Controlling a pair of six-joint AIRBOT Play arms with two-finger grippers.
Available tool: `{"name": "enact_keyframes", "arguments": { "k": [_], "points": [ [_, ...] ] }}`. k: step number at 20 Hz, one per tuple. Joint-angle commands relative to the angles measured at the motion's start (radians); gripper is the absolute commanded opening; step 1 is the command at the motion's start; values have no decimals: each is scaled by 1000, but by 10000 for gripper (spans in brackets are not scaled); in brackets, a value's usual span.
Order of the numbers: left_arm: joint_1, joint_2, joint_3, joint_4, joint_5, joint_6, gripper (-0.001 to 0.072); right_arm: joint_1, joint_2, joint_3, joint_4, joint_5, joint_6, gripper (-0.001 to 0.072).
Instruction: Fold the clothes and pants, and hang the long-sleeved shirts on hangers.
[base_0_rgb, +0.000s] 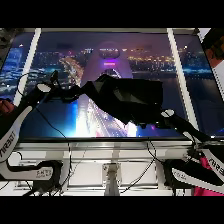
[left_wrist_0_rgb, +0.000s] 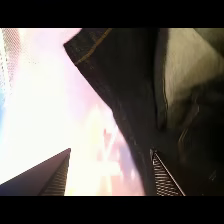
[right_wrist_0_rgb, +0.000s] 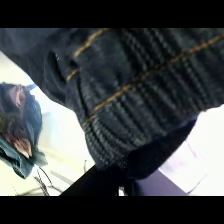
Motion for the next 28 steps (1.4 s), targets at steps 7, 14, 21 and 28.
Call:
{"name": "enact_keyframes", "arguments": {
  "k": [7,14,21,28],
  "points": [
    [-1,-157,13,-278,135,86,558,0,3,1,1,132,-61,16],
    [0,-153,65,-290,101,102,10,-6,3,9,17,250,-62,16],
    [-7,215,270,-248,179,239,8,-144,11,357,19,659,-20,16],
    [-52,416,286,-131,352,238,8,-136,4,952,-331,547,196,15]
  ]
}}
